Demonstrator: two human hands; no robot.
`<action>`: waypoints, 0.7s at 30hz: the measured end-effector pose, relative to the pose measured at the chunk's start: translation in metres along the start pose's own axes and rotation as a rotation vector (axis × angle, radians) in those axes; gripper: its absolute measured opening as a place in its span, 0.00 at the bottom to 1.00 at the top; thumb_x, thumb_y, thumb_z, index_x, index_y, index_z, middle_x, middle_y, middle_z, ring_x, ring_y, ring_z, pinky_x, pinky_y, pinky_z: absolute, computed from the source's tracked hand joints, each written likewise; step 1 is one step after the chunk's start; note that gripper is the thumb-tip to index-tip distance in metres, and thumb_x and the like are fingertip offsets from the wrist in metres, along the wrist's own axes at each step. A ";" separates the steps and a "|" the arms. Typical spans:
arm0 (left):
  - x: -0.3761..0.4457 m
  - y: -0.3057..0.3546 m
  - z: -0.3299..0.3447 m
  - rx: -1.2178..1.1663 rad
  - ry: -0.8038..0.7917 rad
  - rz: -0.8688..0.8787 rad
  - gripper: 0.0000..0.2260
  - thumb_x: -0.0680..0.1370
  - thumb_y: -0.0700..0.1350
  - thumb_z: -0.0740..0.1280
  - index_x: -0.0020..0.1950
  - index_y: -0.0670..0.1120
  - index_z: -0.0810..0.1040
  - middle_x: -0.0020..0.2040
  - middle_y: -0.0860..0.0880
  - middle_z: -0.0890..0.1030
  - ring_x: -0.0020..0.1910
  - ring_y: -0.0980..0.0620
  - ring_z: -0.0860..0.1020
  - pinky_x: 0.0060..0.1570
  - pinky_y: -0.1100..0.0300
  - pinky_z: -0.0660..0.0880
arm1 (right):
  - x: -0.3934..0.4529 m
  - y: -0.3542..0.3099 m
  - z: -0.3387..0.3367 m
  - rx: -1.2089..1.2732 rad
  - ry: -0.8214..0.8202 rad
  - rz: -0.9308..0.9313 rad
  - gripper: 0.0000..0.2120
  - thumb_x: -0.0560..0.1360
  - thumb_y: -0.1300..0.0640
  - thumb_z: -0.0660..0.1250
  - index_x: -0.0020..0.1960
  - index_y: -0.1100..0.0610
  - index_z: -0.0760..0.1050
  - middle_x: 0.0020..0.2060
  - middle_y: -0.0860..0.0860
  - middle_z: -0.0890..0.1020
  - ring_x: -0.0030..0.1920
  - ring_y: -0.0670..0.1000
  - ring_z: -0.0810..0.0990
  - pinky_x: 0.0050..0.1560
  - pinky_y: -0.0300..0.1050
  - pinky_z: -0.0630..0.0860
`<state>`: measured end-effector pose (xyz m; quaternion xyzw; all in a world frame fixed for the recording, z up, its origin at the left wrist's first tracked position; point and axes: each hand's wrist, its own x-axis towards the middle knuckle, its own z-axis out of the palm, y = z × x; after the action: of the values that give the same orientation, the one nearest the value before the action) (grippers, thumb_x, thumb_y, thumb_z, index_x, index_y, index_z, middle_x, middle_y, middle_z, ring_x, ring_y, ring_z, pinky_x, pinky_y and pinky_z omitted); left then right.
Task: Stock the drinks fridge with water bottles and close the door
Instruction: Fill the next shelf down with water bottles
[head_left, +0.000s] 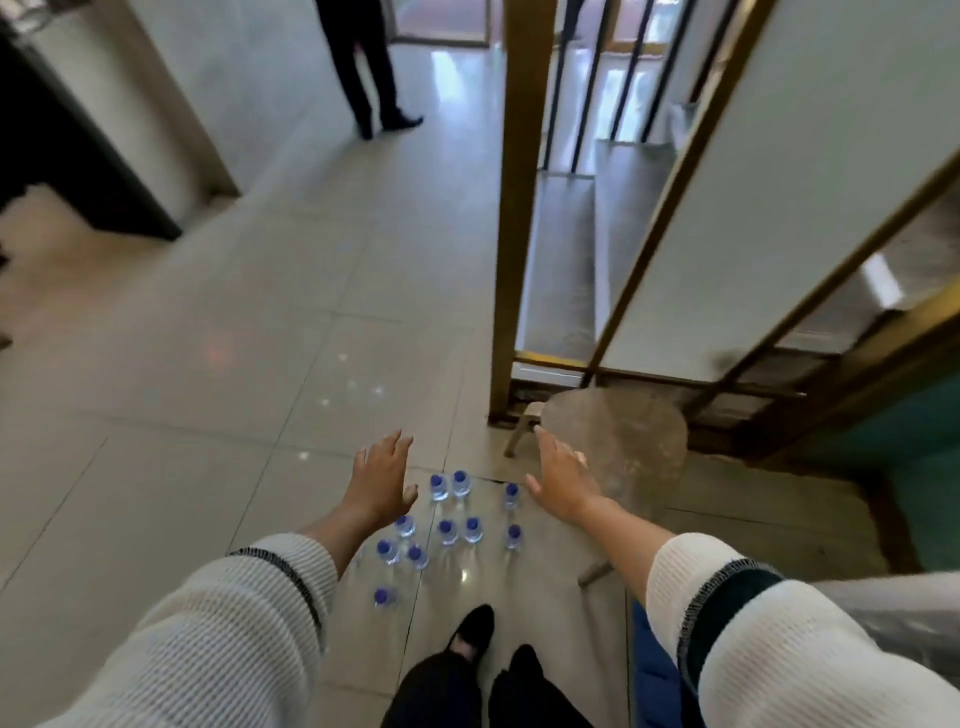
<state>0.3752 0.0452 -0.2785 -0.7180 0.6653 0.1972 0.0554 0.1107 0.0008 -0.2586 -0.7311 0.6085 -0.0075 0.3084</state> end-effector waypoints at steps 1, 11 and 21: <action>-0.007 -0.003 0.011 -0.036 -0.008 -0.045 0.33 0.77 0.52 0.65 0.77 0.45 0.54 0.79 0.45 0.54 0.76 0.46 0.57 0.74 0.47 0.53 | 0.003 -0.002 0.008 -0.022 -0.043 -0.023 0.37 0.76 0.53 0.68 0.78 0.55 0.52 0.71 0.54 0.68 0.71 0.55 0.67 0.72 0.53 0.62; -0.061 -0.041 0.127 -0.290 -0.048 -0.320 0.31 0.77 0.50 0.65 0.77 0.46 0.57 0.77 0.47 0.58 0.76 0.49 0.57 0.74 0.50 0.53 | 0.027 -0.014 0.117 -0.125 -0.359 -0.152 0.34 0.77 0.54 0.65 0.77 0.55 0.53 0.71 0.54 0.68 0.69 0.56 0.68 0.69 0.49 0.65; -0.027 -0.117 0.313 -0.480 -0.061 -0.572 0.26 0.78 0.49 0.65 0.75 0.45 0.62 0.76 0.46 0.59 0.75 0.48 0.60 0.72 0.55 0.60 | 0.111 -0.004 0.317 -0.175 -0.563 -0.219 0.35 0.77 0.53 0.64 0.78 0.55 0.50 0.74 0.55 0.63 0.72 0.57 0.64 0.69 0.52 0.65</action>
<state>0.4230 0.1898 -0.5771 -0.8612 0.3706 0.3454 -0.0417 0.2652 0.0422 -0.5539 -0.7894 0.4151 0.2144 0.3983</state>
